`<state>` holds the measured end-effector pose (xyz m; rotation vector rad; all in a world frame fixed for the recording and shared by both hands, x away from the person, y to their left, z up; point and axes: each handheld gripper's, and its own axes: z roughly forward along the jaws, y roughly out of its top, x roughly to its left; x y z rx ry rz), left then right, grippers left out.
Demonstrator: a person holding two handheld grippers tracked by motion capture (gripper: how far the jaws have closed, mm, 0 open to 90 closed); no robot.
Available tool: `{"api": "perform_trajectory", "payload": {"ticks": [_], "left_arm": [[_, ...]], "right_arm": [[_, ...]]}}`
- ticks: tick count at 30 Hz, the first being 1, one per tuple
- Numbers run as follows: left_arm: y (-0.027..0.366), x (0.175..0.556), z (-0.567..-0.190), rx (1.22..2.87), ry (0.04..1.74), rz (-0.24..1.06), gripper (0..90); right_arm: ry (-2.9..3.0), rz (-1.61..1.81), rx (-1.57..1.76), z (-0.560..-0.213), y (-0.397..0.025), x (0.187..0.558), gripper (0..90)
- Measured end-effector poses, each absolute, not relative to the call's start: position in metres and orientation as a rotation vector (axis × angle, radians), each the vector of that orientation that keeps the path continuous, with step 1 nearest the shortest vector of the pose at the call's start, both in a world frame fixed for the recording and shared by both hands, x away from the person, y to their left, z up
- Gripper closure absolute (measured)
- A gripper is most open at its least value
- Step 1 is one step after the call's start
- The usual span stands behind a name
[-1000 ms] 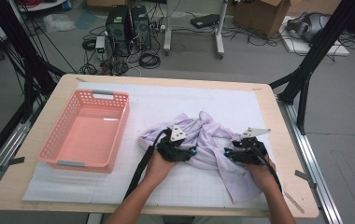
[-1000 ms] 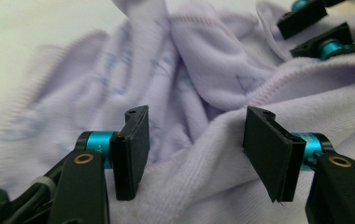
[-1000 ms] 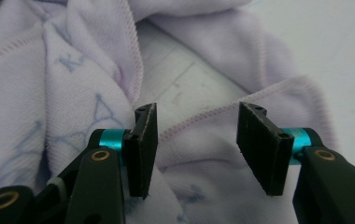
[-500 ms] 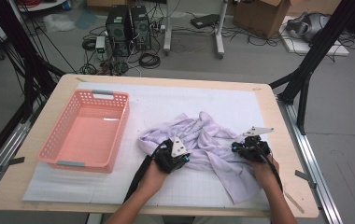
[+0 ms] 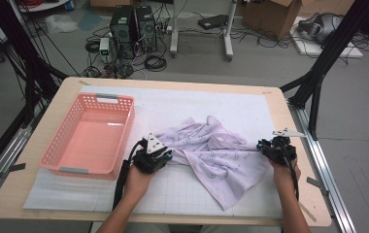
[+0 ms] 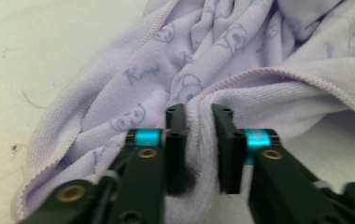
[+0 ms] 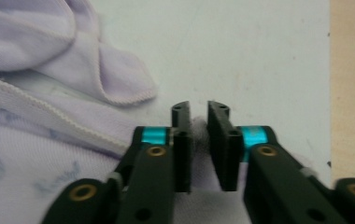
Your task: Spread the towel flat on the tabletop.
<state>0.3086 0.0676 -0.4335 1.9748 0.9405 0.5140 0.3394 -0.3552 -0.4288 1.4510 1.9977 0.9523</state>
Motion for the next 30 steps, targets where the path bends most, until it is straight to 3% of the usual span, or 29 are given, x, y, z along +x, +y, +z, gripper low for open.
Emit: {"api": "perform_trajectory", "payload": {"ticks": [3, 4, 15, 20, 22, 24, 27, 30], "left_arm": [[0.068, 0.305, -0.429, 1.909, 0.962, 0.488, 50.9], [0.068, 0.304, -0.428, 1.887, 0.956, 0.483, 47.5], [0.036, 0.311, -0.43, 1.881, 0.906, 0.415, 40.4], [0.014, 0.317, -0.441, 1.95, 0.889, 0.404, 40.2], [0.008, 0.317, -0.445, 1.986, 0.867, 0.41, 44.6], [0.005, 0.315, -0.446, 2.023, 0.836, 0.413, 62.6], [0.005, 0.31, -0.444, 2.059, 0.814, 0.43, 82.3], [0.02, 0.306, -0.443, 2.061, 0.821, 0.448, 85.6]], "right_arm": [[1.959, 1.013, 1.409, -0.419, -0.358, 0.331, 68.0], [1.96, 1.047, 1.395, -0.417, -0.36, 0.327, 67.2], [2.169, 1.055, 1.292, -0.434, -0.351, 0.304, 52.8], [2.272, 1.011, 1.244, -0.444, -0.337, 0.306, 52.0], [2.281, 0.988, 1.223, -0.446, -0.332, 0.304, 60.6], [2.311, 0.997, 1.21, -0.444, -0.332, 0.301, 82.6], [2.342, 0.98, 1.196, -0.442, -0.331, 0.294, 87.1], [2.382, 0.948, 1.174, -0.438, -0.332, 0.282, 87.4]]}}
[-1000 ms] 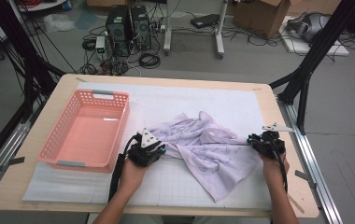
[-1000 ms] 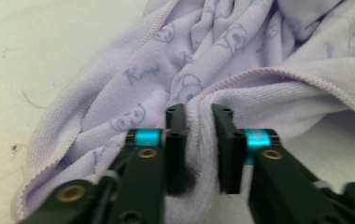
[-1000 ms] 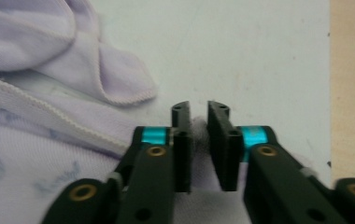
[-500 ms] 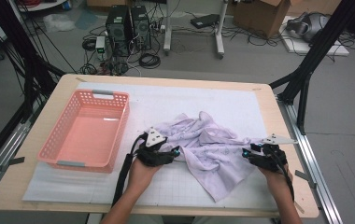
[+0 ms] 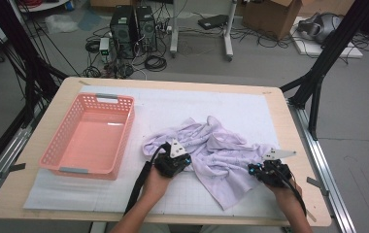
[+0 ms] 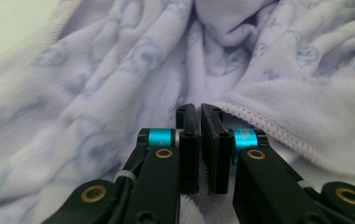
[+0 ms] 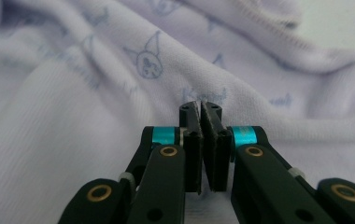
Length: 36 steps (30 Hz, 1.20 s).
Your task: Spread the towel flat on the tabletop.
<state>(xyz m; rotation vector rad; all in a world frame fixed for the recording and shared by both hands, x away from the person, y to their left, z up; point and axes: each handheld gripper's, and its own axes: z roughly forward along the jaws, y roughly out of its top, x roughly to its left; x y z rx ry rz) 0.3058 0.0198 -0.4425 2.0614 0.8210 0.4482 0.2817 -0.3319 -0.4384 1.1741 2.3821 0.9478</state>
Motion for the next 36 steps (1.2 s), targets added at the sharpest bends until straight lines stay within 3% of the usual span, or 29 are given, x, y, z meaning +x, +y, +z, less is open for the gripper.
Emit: {"api": "perform_trajectory", "payload": {"ticks": [7, 8, 10, 12, 17, 24, 26, 27, 29, 31, 36], "left_arm": [[0.073, 0.307, -0.438, 1.942, 0.952, 0.459, 89.6], [0.077, 0.309, -0.437, 1.93, 0.972, 0.466, 89.6], [0.079, 0.308, -0.437, 1.933, 0.962, 0.453, 88.9], [0.076, 0.306, -0.437, 1.92, 0.96, 0.432, 77.7], [0.07, 0.303, -0.438, 1.921, 0.915, 0.417, 49.5], [0.067, 0.303, -0.439, 1.918, 0.908, 0.426, 46.9], [0.067, 0.303, -0.439, 1.924, 0.905, 0.426, 47.0], [0.066, 0.303, -0.439, 1.925, 0.905, 0.428, 47.0], [0.066, 0.302, -0.44, 1.935, 0.897, 0.43, 46.8], [0.064, 0.301, -0.44, 1.932, 0.897, 0.43, 46.2], [0.059, 0.299, -0.442, 1.937, 0.888, 0.413, 45.7]], "right_arm": [[2.505, 0.968, 1.189, -0.433, -0.332, 0.249, 87.1], [2.517, 0.975, 1.175, -0.432, -0.33, 0.248, 85.8], [2.489, 0.998, 1.156, -0.427, -0.326, 0.249, 74.7], [2.418, 1.049, 1.169, -0.419, -0.324, 0.253, 64.2], [2.294, 1.136, 1.117, -0.402, -0.316, 0.279, 56.6], [2.389, 1.088, 1.002, -0.409, -0.262, 0.329, 47.1], [2.423, 1.014, 1.007, -0.417, -0.247, 0.345, 48.2], [2.431, 0.98, 1.02, -0.422, -0.242, 0.352, 53.8], [2.442, 0.932, 1.079, -0.431, -0.244, 0.367, 73.4], [2.403, 0.968, 1.164, -0.436, -0.256, 0.378, 84.0], [2.109, 0.862, 1.365, -0.432, -0.3, 0.388, 84.5]]}}
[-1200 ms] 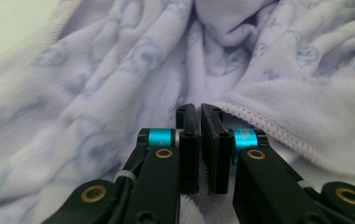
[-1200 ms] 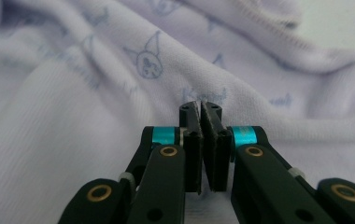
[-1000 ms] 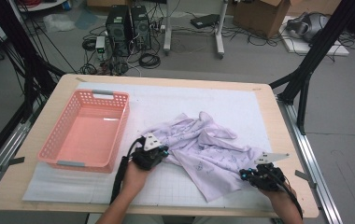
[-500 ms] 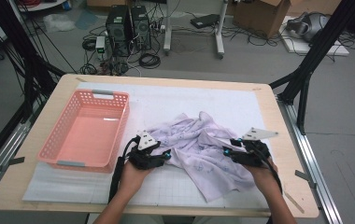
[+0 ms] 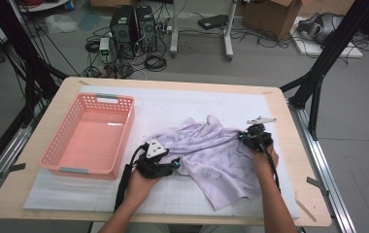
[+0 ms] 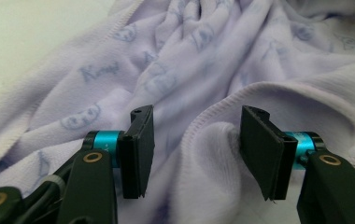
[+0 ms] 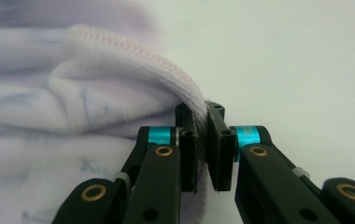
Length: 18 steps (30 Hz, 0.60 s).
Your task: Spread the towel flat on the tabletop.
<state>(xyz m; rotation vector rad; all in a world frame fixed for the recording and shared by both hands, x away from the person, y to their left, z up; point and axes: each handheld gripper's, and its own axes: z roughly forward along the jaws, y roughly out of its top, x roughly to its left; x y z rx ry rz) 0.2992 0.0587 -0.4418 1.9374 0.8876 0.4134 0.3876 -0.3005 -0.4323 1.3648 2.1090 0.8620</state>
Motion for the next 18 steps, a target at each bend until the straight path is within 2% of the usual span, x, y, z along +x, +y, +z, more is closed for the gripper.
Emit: {"api": "perform_trajectory", "payload": {"ticks": [4, 7, 9, 18], "left_arm": [[0.051, 0.296, -0.442, 1.939, 0.87, 0.404, 45.2], [0.046, 0.294, -0.443, 1.944, 0.858, 0.373, 46.0], [0.044, 0.292, -0.442, 1.933, 0.843, 0.344, 47.5], [0.014, 0.283, -0.444, 1.965, 0.766, 0.219, 49.0]], "right_arm": [[1.845, 0.776, 1.478, -0.424, -0.337, 0.384, 83.4], [1.787, 0.881, 1.616, -0.425, -0.36, 0.378, 69.6], [1.818, 0.906, 1.583, -0.423, -0.362, 0.369, 63.6], [1.848, 1.091, 1.402, -0.399, -0.38, 0.316, 59.1]]}}
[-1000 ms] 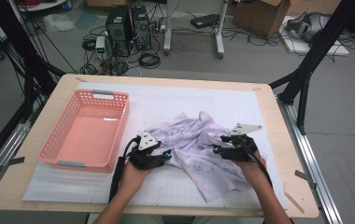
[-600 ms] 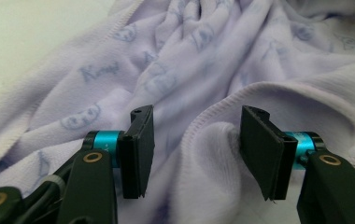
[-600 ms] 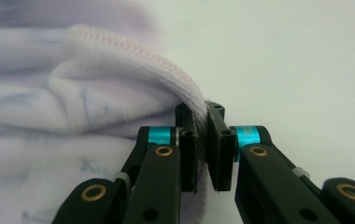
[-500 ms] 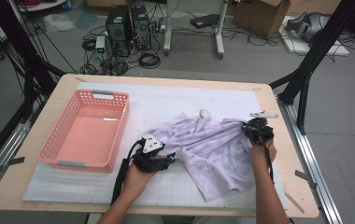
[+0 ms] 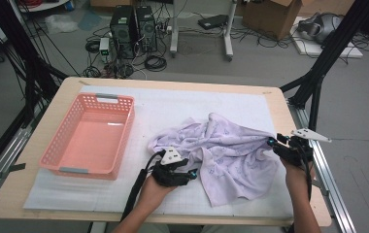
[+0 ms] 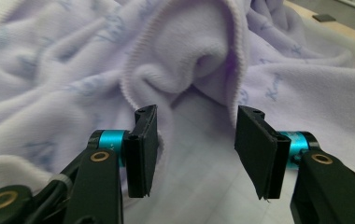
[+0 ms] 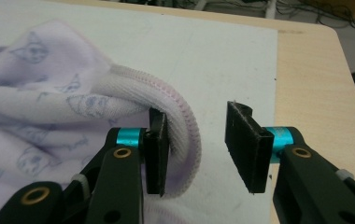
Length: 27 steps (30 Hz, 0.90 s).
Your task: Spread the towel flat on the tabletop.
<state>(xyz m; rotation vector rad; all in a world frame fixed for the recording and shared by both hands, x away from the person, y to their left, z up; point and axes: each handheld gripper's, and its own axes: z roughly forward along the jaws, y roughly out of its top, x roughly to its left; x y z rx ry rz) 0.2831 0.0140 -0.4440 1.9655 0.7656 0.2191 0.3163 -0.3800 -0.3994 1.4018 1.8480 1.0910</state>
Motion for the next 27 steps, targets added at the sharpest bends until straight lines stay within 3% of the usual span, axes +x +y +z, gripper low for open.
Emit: {"api": "perform_trajectory", "payload": {"ticks": [3, 7, 9, 14, 17, 19, 23, 27], "left_arm": [[0.001, 0.283, -0.447, 2.002, 0.754, 0.213, 46.4], [-0.02, 0.285, -0.449, 2.034, 0.769, 0.222, 40.9], [-0.029, 0.284, -0.449, 2.062, 0.76, 0.247, 38.5], [-0.046, 0.278, -0.452, 2.14, 0.734, 0.369, 36.5], [-0.046, 0.278, -0.451, 2.137, 0.738, 0.369, 38.5], [-0.046, 0.277, -0.451, 2.13, 0.727, 0.374, 47.8], [-0.043, 0.275, -0.451, 2.123, 0.725, 0.354, 85.8], [-0.022, 0.273, -0.447, 2.11, 0.784, 0.301, 87.2]], "right_arm": [[1.891, 1.107, 1.369, -0.398, -0.385, 0.307, 57.2], [1.956, 1.149, 1.339, -0.397, -0.39, 0.301, 45.3], [1.991, 1.152, 1.302, -0.398, -0.389, 0.295, 43.5], [2.058, 1.361, 1.28, -0.401, -0.388, 0.272, 32.5], [2.134, 1.279, 1.255, -0.402, -0.376, 0.263, 30.6], [2.137, 1.271, 1.258, -0.403, -0.373, 0.26, 30.8], [2.15, 1.244, 1.264, -0.411, -0.371, 0.255, 32.3], [2.149, 1.197, 1.298, -0.42, -0.374, 0.251, 34.1]]}}
